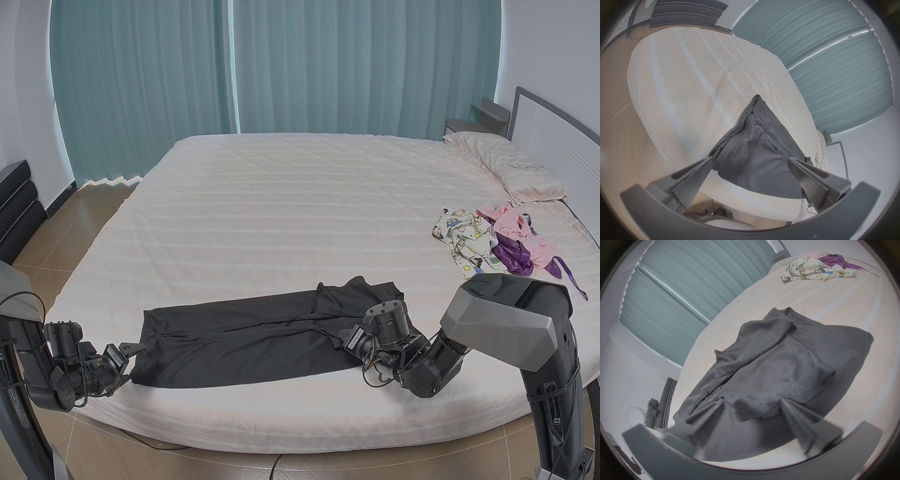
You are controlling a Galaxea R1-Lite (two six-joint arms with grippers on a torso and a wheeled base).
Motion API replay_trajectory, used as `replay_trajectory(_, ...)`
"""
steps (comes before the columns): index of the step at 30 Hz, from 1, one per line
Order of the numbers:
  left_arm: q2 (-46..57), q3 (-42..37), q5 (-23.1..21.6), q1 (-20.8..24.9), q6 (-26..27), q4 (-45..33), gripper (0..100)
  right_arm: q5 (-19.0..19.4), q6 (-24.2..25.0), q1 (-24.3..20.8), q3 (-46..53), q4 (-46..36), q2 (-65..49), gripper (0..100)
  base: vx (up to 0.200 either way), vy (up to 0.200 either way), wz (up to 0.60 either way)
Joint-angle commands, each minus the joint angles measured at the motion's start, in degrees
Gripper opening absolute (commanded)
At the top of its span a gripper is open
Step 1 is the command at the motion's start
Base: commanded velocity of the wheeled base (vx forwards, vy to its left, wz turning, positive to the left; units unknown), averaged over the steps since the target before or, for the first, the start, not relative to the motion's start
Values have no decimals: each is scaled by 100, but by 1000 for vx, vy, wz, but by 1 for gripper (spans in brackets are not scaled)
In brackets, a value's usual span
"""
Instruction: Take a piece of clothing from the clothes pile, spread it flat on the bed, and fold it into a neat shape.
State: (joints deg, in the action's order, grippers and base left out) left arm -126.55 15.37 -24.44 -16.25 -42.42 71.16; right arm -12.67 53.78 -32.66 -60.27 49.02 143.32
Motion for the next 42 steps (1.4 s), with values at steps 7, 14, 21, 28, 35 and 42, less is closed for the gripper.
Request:
replay_trajectory(7,-10,1,1,-1,-3,3,100,-228,9,-4,165,55,-15,0,0,0,0)
replay_trajectory(14,-10,1,1,-1,6,3,100,-228,18,-4,305,64,-217,0,0,0,0)
replay_trajectory(21,-10,1,1,-1,6,3,100,-201,-8,-4,631,46,-665,0,0,0,0)
replay_trajectory(28,-10,1,1,-1,-3,3,100,-166,-70,-12,973,46,-789,0,0,0,0)
replay_trajectory(35,-10,-8,1,-1,6,3,100,-140,-158,-83,1149,46,-947,0,0,0,0)
replay_trajectory(42,-10,1,1,-1,-3,3,100,-140,-281,-100,1149,46,-1052,0,0,0,0)
